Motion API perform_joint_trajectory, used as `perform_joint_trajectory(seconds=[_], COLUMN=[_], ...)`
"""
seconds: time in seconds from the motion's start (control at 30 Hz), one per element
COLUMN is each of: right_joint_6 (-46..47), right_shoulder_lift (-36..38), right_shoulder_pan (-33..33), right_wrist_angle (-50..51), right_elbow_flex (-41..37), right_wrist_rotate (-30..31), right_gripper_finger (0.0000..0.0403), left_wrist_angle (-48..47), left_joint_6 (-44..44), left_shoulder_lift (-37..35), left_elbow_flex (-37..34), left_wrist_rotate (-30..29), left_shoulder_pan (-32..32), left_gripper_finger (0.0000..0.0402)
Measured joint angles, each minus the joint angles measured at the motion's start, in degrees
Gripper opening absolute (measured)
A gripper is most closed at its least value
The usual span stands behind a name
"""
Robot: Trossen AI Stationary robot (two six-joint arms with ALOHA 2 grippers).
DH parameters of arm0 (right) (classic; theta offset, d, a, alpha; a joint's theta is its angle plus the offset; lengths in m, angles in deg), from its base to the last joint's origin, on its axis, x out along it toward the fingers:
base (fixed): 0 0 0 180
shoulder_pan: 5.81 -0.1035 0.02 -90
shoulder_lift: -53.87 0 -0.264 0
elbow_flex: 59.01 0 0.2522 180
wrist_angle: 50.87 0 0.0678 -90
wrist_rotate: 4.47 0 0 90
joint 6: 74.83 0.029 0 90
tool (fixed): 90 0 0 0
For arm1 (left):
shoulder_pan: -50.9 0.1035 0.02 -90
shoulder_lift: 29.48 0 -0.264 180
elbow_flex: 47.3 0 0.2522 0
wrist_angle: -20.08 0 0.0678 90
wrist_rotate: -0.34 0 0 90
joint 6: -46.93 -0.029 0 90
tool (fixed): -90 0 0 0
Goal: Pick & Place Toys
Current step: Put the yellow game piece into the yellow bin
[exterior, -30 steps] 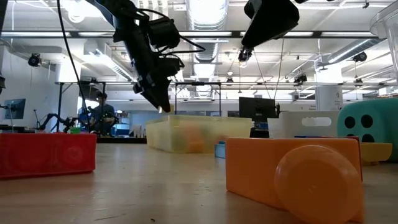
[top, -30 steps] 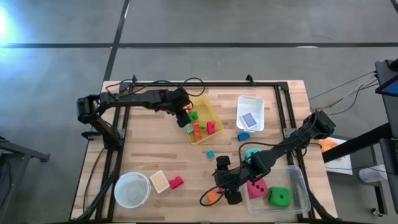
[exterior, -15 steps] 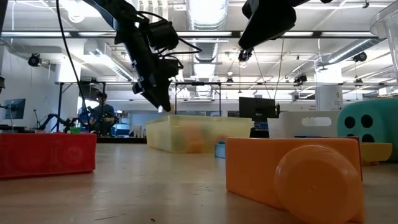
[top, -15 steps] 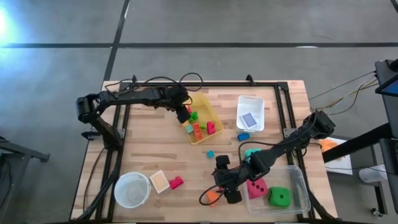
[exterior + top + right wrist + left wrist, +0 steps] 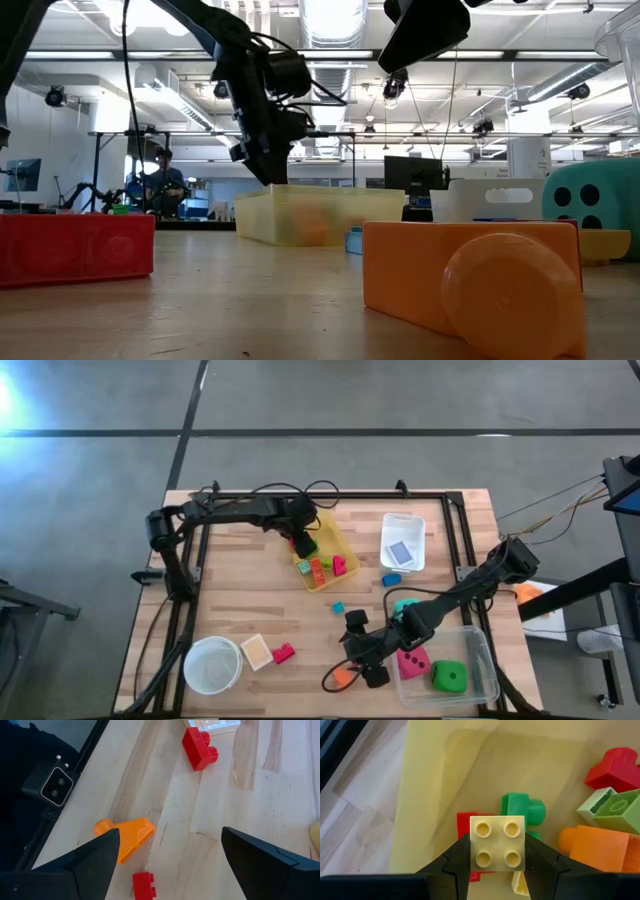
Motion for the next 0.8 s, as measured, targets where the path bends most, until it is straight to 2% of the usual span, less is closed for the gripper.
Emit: perform_joint_trajectory(seconds=[0.33, 0.57, 0.8], right_joint_6=[0.0, 0.0, 0.0], right_shoulder_lift=[0.0, 0.0, 0.0], right_shoulder_pan=[0.0, 0.0, 0.0], right_wrist_angle=[0.0, -0.1, -0.1], right_elbow_flex=[0.0, 0.0, 0.0], right_wrist_rotate=[0.0, 0.0, 0.0], right_gripper_finger=[0.0343, 0.0343, 0.0343], left_wrist_angle=[-0.1, 3.6, 5.3], left_joint_6=[-0.8, 0.0, 0.2], left_shoulder_lift=[0.1, -0.2, -0.2], left_elbow_flex=[-4.7, -8.2, -9.0], left_wrist_rotate=[0.9, 0.9, 0.7], left_shoulder_pan=[-0.1, -0.9, -1.7], left_gripper_finger=[0.0137, 0.0137, 0.0137])
